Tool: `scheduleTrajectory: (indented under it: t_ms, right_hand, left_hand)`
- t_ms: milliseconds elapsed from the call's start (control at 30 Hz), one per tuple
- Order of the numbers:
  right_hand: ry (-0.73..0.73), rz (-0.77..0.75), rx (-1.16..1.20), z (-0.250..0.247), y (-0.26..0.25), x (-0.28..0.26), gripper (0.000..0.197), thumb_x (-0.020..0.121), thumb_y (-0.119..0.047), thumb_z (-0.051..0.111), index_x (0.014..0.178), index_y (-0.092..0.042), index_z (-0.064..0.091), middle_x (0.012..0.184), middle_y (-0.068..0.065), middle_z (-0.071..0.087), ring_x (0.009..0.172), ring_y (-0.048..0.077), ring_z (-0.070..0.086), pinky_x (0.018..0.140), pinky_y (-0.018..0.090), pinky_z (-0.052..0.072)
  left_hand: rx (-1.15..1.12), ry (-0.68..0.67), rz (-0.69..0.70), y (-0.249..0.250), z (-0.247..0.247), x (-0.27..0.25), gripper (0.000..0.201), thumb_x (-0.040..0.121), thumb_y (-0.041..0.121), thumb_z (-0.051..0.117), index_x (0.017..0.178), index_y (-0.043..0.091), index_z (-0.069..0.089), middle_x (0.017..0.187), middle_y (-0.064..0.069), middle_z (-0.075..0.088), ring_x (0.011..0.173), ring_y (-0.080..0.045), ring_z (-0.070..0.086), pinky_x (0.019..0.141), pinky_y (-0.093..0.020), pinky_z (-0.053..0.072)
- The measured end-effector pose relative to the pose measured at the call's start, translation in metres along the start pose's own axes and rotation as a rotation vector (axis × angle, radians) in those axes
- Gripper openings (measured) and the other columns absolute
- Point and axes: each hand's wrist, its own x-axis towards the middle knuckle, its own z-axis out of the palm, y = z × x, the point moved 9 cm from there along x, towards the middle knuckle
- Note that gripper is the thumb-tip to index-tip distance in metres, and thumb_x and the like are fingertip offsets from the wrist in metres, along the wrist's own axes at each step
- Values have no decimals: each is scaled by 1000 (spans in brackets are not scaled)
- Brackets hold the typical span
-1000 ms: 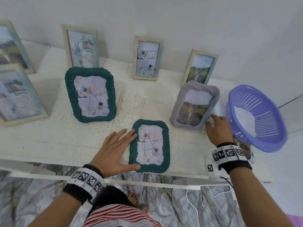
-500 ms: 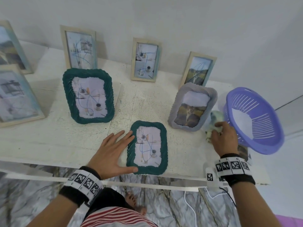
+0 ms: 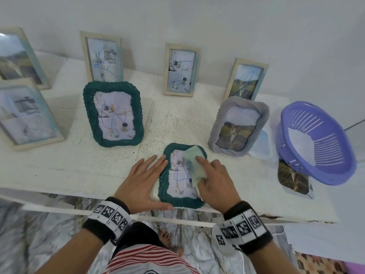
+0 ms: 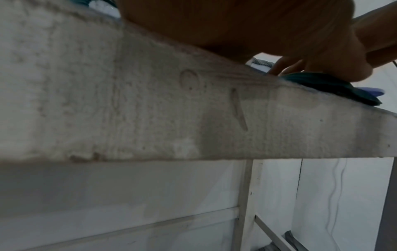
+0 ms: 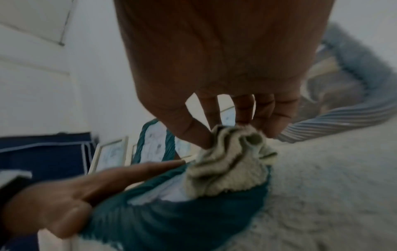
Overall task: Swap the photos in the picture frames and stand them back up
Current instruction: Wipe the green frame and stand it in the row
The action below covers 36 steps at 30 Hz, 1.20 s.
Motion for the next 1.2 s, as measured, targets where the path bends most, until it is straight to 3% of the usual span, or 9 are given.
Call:
scheduleTrajectory:
  t_ms: [67, 200, 433, 567, 733, 867, 1000, 1167, 1200]
  right_hand:
    - [-6, -26, -97, 7, -7, 14, 52, 78, -26, 51, 129, -14, 53, 98, 9, 49, 85, 28, 47, 74, 44, 49]
    - [34, -93, -191, 10, -12, 36, 44, 88, -38, 57, 118, -7, 59, 102, 16, 53, 83, 33, 50, 73, 43, 49]
    - [-81, -157, -62, 29, -21, 41, 20, 88, -6, 56, 106, -3, 64, 95, 16, 47, 72, 32, 49, 65, 40, 45]
    - [-207, -262, -79, 41, -33, 23, 23, 88, -6, 53, 109, -5, 62, 97, 15, 47, 73, 30, 50, 65, 37, 44]
    - [-154, -165, -217, 28, -25, 62, 14, 87, 0, 53, 97, 0, 63, 94, 18, 51, 81, 32, 52, 71, 38, 46]
    - [-295, -217, -160, 41, -35, 52, 22, 91, -6, 49, 109, -4, 61, 104, 15, 45, 80, 29, 49, 72, 38, 45]
    - [-386, -316, -156, 42, -37, 34, 28, 89, -4, 51, 113, -11, 63, 98, 10, 43, 79, 26, 45, 67, 39, 43]
    - [-240, -200, -235, 38, -24, 71, 14, 79, 4, 59, 80, -10, 56, 94, 12, 47, 75, 21, 39, 61, 33, 33]
    - [-263, -218, -232, 42, -29, 66, 13, 81, 3, 57, 84, -9, 58, 94, 10, 45, 76, 22, 40, 61, 34, 35]
  left_hand:
    - [8, -9, -4, 0, 0, 0, 127, 63, 99, 35, 156, 22, -2, 162, 10, -12, 149, -10, -10, 120, -39, -5]
    - [47, -29, -19, -2, 2, 1, 128, 62, 101, 30, 155, 23, -10, 161, 11, -19, 148, -9, -17, 121, -39, -6]
    - [42, -19, -20, -2, 3, 2, 128, 62, 101, 32, 157, 20, 2, 163, 9, -9, 150, -12, -8, 121, -41, -2]
    - [33, -24, -24, -3, 3, 2, 127, 62, 100, 32, 156, 22, -2, 162, 12, -13, 149, -10, -13, 121, -40, -4]
    - [20, -19, -12, -3, 3, 2, 126, 63, 99, 36, 156, 22, 1, 162, 12, -9, 149, -10, -12, 121, -39, -5]
    - [14, -16, -19, -3, 3, 2, 126, 62, 99, 37, 156, 23, 1, 161, 13, -8, 149, -9, -12, 121, -38, -6]
    - [-5, -12, -19, -4, 3, 3, 126, 62, 99, 38, 156, 23, 3, 162, 13, -7, 149, -9, -11, 120, -38, -6]
    - [6, -20, -19, -4, 3, 2, 126, 63, 98, 38, 156, 23, 0, 162, 12, -8, 148, -9, -15, 121, -39, -6]
    - [5, -21, -18, -3, 2, 2, 126, 63, 98, 38, 156, 23, 0, 162, 12, -8, 148, -9, -15, 121, -39, -6]
